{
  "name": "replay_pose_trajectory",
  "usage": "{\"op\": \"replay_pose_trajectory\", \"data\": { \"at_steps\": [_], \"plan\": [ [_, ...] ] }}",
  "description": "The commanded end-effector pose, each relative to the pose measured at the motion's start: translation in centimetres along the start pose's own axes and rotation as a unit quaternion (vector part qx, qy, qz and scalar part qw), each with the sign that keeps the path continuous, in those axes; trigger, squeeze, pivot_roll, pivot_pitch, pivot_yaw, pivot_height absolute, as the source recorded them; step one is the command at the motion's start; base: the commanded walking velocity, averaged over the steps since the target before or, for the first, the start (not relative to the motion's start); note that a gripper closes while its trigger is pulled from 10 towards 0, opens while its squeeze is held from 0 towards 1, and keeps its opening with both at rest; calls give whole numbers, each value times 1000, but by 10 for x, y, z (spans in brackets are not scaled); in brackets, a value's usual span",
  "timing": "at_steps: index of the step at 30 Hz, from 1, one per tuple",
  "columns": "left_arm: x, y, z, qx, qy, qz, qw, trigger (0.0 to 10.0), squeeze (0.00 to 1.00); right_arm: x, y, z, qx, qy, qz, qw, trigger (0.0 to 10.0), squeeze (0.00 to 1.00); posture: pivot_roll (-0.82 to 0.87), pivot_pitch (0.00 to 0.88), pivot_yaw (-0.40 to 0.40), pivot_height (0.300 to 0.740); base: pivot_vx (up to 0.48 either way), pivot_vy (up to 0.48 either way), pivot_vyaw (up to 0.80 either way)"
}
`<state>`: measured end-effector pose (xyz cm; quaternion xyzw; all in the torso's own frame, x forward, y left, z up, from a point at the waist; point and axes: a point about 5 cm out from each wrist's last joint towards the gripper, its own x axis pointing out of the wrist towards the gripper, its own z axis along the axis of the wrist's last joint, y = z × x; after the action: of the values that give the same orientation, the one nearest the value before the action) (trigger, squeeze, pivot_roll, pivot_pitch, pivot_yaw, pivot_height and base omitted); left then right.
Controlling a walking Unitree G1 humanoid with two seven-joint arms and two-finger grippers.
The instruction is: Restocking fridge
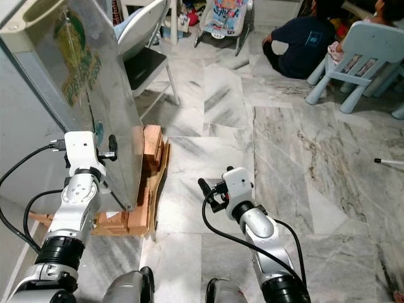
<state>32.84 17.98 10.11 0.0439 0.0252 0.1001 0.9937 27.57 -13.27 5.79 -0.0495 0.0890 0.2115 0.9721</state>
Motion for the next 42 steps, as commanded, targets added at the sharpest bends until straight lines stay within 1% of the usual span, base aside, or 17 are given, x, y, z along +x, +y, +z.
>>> {"op": "replay_pose_trajectory", "data": {
  "at_steps": [1, 2, 3, 4, 5, 8, 12, 16, 18, 21, 26, 29, 30, 33, 36, 39, 42],
  "plan": [
    [2, 6, -4, 23, 19, 16, 999, 10000, 0, 0, -1, 0, -3, 4, -3, 1000, 10000, 0, 17, 158, -37, 740, 0, 0, 0],
    [3, 10, -6, 39, 25, 26, 999, 10000, 0, 1, -1, 0, -3, 4, -3, 1000, 10000, 0, 18, 158, -37, 740, 0, 0, 0],
    [3, 12, -7, 42, 30, 33, 998, 10000, 0, 1, 0, 0, -3, 4, -3, 1000, 10000, 0, 17, 158, -37, 740, 0, 0, 0],
    [3, 14, -9, 36, 38, 40, 998, 10000, 0, 0, 0, 0, -3, 4, -3, 1000, 10000, 0, 16, 157, -36, 740, 0, 0, 0],
    [4, 14, -9, 25, 38, 36, 998, 10000, 0, 0, 0, 0, -3, 4, -2, 1000, 10000, 0, 16, 157, -36, 740, 0, 0, 0],
    [5, 13, -7, 30, 33, 34, 998, 10000, 0, 0, 0, 0, -3, 4, -3, 1000, 10000, 0, 15, 158, -35, 740, 0, 0, 0],
    [5, 11, -7, 40, 39, 39, 998, 10000, 0, 0, 0, -1, -4, 5, -4, 1000, 10000, 0, 12, 159, -34, 740, 0, 0, 0],
    [4, 6, -9, 25, 42, 31, 998, 10000, 0, 0, 0, -1, -4, 5, -4, 1000, 10000, 0, 11, 160, -34, 740, 0, 0, 0],
    [5, 6, -8, 37, 42, 37, 998, 10000, 0, 1, 0, -1, -4, 5, -3, 1000, 10000, 0, 11, 160, -34, 740, 0, 0, 0],
    [7, 8, -8, 35, 44, 43, 997, 10000, 0, 2, 0, 0, -5, 5, -2, 1000, 10000, 0, 11, 160, -34, 740, 0, 0, 0],
    [6, 20, -10, 62, 51, 82, 993, 10000, 0, 2, 0, -1, -5, 5, -3, 1000, 10000, 0, 12, 157, -32, 740, 0, 0, 0],
    [5, 24, -11, 75, 50, 96, 991, 10000, 0, 2, 0, -1, -4, 6, -3, 1000, 10000, 0, 12, 157, -32, 740, 0, 0, 0],
    [5, 25, -11, 76, 49, 100, 991, 10000, 0, 2, 0, -1, -4, 6, -3, 1000, 10000, 0, 12, 157, -32, 740, 0, 0, 0],
    [5, 23, -12, 61, 54, 90, 993, 10000, 0, 2, 0, -1, -4, 6, -3, 1000, 10000, 0, 14, 158, -33, 740, 0, 0, 0],
    [5, 23, -11, 71, 54, 94, 992, 10000, 0, 2, 1, -1, -4, 6, -2, 1000, 10000, 0, 14, 157, -31, 740, 0, 0, 0],
    [5, 23, -12, 63, 55, 94, 992, 10000, 0, 3, 1, -1, -4, 5, -2, 1000, 10000, 0, 14, 156, -31, 740, 0, 0, 0],
    [3, 23, -10, 55, 45, 90, 993, 10000, 0, 3, 0, -1, -4, 5, -3, 1000, 10000, 0, 13, 155, -29, 740, 0, 0, 0]
  ]
}}
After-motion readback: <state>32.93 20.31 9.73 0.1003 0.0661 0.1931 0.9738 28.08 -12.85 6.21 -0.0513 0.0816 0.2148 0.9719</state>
